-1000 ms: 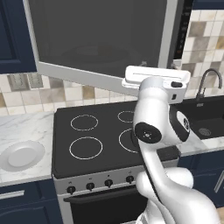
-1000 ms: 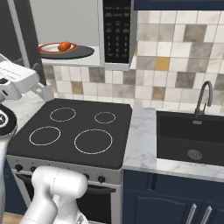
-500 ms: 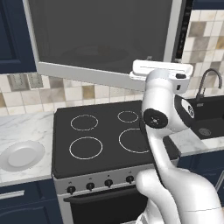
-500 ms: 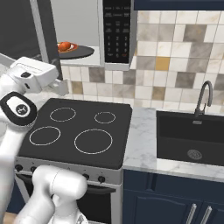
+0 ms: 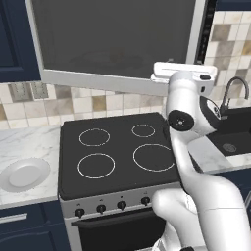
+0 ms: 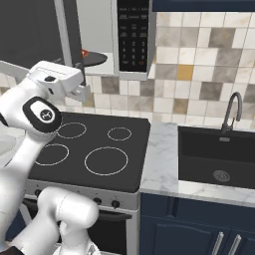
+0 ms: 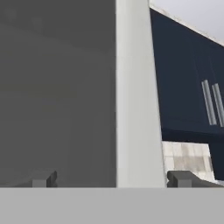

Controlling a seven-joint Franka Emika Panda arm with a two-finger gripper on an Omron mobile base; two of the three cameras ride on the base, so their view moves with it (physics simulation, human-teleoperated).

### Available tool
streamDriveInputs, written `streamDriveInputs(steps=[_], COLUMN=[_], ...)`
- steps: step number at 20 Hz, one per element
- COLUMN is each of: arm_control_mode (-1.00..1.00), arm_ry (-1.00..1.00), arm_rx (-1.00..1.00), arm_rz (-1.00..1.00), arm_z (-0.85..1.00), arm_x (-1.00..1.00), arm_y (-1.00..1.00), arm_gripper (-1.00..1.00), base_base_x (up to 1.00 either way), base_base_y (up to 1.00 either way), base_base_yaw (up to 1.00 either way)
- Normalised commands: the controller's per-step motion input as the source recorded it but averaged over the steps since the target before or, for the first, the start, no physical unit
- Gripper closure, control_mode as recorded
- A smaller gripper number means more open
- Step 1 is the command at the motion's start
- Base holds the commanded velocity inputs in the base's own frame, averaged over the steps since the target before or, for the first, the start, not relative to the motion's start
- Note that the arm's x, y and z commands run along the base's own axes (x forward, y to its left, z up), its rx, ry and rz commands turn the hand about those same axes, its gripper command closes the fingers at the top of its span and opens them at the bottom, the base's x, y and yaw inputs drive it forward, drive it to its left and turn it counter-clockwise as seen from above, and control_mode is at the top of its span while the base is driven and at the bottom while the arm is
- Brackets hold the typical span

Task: Pick the squash from the counter and place it in the microwave. Then turn on the microwave.

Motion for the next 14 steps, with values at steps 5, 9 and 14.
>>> streamDriveInputs(steps=[5,9,14], arm_control_mode=[-1.00,-1.00,-1.00], arm_ry=[0.00,0.00,0.00], arm_rx=[0.01,0.02,0.02], arm_rz=[0.03,0.04,0.06], arm_z=[0.00,0.00,0.00], arm_x=[0.43,0.37,0.35], arm_y=[-0.20,-0.23,-0.20], arm_gripper=[-1.00,-1.00,-1.00], base_base_x=[0.00,0.00,0.00], base_base_y=[0.00,0.00,0.00], base_base_yaw=[0.00,0.00,0.00])
